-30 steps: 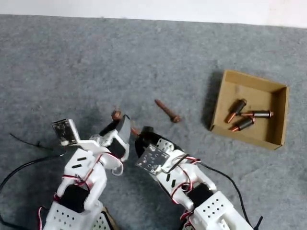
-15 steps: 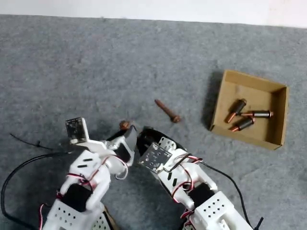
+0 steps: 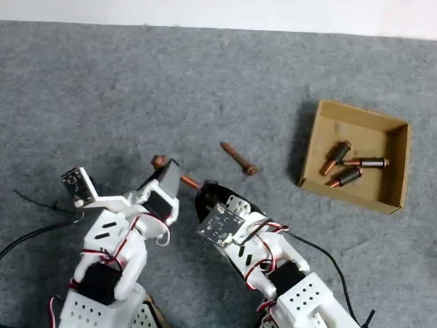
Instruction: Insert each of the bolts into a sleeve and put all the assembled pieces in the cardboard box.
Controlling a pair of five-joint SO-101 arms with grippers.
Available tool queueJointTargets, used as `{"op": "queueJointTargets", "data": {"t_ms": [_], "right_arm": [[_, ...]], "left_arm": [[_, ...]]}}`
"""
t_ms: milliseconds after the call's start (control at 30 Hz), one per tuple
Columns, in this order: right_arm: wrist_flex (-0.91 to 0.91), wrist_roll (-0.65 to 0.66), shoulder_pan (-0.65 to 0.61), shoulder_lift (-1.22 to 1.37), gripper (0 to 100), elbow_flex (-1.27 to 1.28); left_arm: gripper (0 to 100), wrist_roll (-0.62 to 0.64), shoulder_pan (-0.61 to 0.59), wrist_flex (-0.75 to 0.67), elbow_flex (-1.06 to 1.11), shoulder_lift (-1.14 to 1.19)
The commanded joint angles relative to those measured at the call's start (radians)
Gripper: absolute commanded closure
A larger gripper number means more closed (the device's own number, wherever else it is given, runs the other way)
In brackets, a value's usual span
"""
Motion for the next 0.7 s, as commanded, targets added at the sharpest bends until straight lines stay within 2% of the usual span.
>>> {"op": "queueJointTargets", "data": {"t_ms": [0,167,567,667], "right_arm": [[-0.002,0.011,-0.005,-0.013,99.2,0.099],[-0.002,0.012,-0.002,-0.015,99.2,0.101],[-0.002,0.012,0.002,-0.016,99.2,0.099],[-0.002,0.009,0.013,-0.016,99.2,0.099]], "left_arm": [[100,-0.006,0.044,-0.021,-0.051,-0.016],[100,-0.032,0.076,0.038,-0.061,-0.016],[100,-0.035,0.059,0.114,-0.053,-0.016],[100,-0.12,0.105,0.163,-0.051,-0.016]]}}
